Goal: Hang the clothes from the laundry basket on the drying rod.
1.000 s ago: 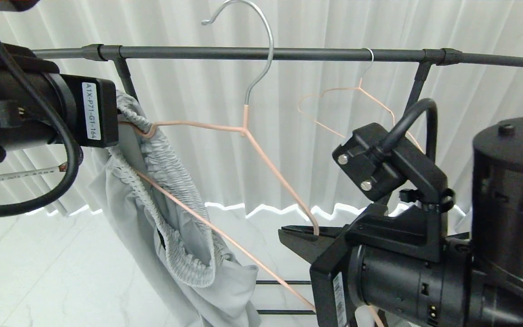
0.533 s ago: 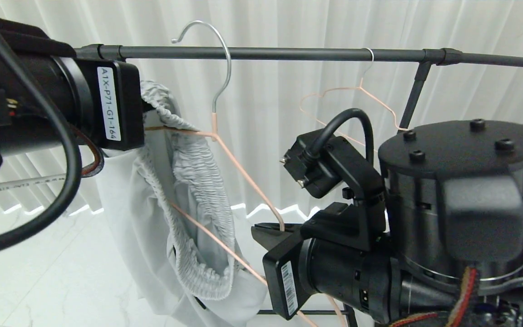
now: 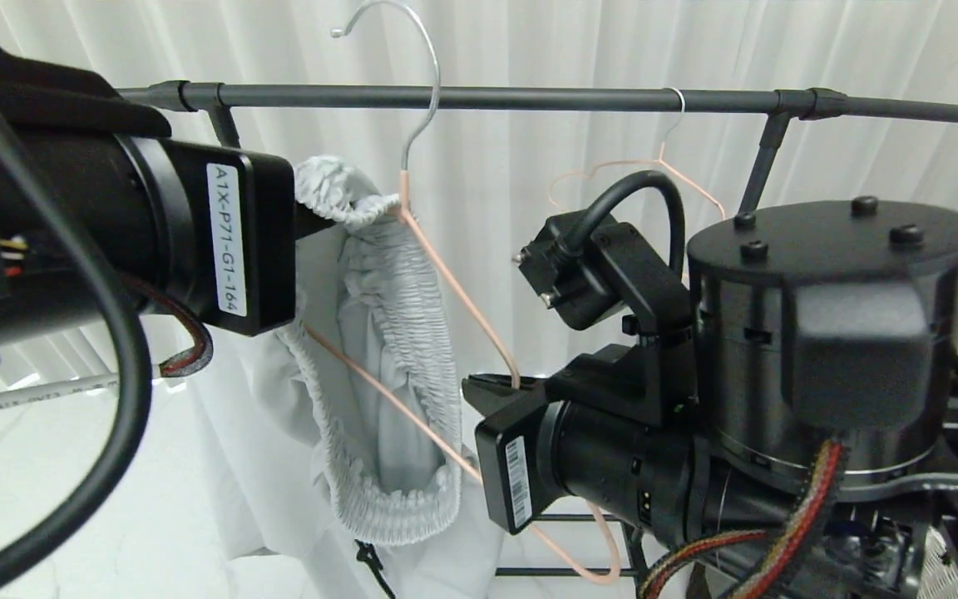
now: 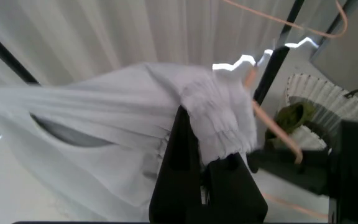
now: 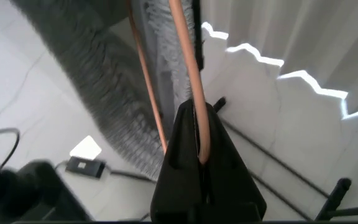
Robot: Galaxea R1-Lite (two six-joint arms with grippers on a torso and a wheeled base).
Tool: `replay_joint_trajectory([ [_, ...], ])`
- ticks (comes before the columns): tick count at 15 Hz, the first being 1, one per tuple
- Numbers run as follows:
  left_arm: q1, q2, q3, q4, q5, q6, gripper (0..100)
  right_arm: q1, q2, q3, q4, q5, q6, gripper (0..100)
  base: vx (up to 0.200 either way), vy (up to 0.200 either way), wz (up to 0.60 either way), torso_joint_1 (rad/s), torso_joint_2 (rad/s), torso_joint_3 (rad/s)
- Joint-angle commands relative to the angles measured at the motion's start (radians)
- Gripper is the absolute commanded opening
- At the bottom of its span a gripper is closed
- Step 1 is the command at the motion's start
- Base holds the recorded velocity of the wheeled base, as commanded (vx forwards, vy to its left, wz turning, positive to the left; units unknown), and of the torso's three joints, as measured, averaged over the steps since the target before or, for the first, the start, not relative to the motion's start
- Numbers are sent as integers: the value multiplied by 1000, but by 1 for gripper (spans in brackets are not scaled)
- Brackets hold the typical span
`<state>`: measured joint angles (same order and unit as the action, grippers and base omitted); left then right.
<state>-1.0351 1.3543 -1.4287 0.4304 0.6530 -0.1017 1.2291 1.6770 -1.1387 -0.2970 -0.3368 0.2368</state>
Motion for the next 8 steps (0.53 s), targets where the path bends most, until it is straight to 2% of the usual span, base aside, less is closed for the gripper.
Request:
replay_joint_trajectory([
  [1,-2,-4,8,-1,0,2,0,0,-5,10,-34,-21,-19,0,0,0,0,0,0,0],
  [8,0,-4,7,-1,0,5,0,4,-25,16,-160,-24,-154,0,0,0,0,0,0,0],
])
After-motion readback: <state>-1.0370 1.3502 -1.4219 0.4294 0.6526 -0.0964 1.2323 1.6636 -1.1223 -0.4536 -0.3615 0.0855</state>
